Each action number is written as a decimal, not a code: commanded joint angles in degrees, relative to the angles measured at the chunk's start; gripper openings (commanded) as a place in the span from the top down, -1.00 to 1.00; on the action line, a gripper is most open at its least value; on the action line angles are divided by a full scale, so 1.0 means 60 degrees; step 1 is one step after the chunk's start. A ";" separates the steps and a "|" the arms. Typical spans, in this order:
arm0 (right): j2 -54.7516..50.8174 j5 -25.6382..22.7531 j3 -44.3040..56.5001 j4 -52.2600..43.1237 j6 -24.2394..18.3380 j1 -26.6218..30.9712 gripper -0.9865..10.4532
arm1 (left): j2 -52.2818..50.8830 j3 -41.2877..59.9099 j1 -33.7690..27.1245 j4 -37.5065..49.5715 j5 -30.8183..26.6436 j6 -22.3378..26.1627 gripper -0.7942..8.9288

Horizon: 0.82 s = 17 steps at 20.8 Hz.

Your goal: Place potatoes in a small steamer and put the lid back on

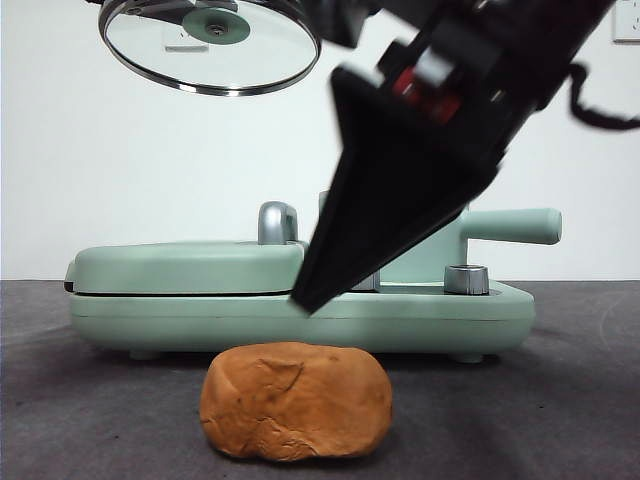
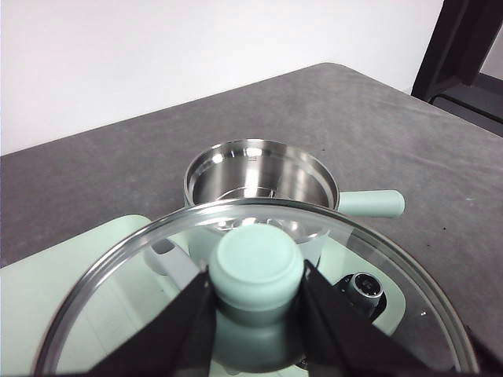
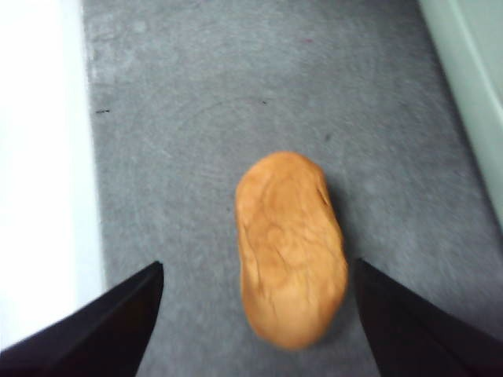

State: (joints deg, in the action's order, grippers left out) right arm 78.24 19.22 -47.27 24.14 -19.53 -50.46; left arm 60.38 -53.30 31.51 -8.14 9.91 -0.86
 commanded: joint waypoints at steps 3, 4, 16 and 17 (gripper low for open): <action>0.0856 -0.0474 -0.0149 -0.0433 -0.0080 -0.0270 0.17 | -0.0015 -0.0138 0.0036 0.0284 -0.0011 0.0142 0.81; 0.0991 -0.0535 -0.0149 -0.0459 -0.0073 -0.0291 0.18 | -0.0015 -0.0138 0.0036 0.0284 -0.0011 0.0138 0.81; 0.0729 -0.1472 -0.0153 0.0357 0.0703 -0.0149 0.49 | -0.0015 -0.0138 0.0036 0.0284 -0.0015 0.0142 0.81; 0.0423 -0.1512 -0.0153 0.0616 0.0747 -0.0084 0.49 | -0.0015 -0.0138 0.0036 0.0284 -0.0015 0.0142 0.81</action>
State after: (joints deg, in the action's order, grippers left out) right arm 80.84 10.22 -47.48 28.18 -16.23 -50.33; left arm 60.38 -53.30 31.51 -8.12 9.89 -0.67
